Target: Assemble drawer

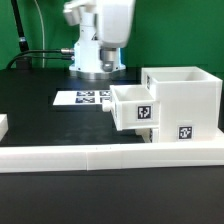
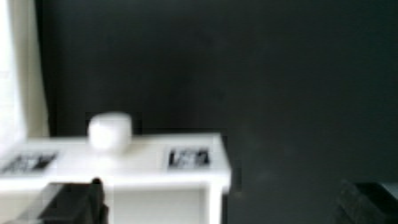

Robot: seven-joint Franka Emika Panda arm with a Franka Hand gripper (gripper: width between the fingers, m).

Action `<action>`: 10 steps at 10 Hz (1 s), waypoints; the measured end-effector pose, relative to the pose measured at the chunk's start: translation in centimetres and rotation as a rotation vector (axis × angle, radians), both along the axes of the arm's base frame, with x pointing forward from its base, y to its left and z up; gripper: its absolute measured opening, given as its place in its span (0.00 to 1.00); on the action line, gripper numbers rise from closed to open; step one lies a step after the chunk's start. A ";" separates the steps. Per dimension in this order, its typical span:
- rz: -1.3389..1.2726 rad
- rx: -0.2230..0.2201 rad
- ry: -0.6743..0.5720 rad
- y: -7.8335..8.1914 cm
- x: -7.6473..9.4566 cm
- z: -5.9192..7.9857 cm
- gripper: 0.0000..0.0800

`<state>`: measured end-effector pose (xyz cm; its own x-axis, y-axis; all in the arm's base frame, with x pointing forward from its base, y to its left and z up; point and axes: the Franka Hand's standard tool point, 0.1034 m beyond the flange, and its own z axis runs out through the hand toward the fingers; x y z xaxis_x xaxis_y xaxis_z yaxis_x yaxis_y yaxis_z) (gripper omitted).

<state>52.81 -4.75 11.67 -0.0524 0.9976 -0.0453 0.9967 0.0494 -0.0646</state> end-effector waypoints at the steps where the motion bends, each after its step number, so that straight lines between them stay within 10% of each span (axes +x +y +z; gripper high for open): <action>1: 0.005 0.011 0.009 -1.1 -1.5 -1.4 0.81; 3: -0.001 0.011 0.018 -1.2 -1.4 -1.1 0.81; 8: 0.013 0.253 0.065 -2.1 0.0 -4.0 0.81; 10: -0.020 0.279 0.078 -2.1 1.1 -4.7 0.81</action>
Offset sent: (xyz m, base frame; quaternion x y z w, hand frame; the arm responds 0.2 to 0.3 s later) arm 0.0000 0.0000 0.0000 0.0000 0.1296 0.0000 0.9916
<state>53.87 -6.81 6.99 -0.0246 0.9719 0.2343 0.9902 0.0560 -0.1282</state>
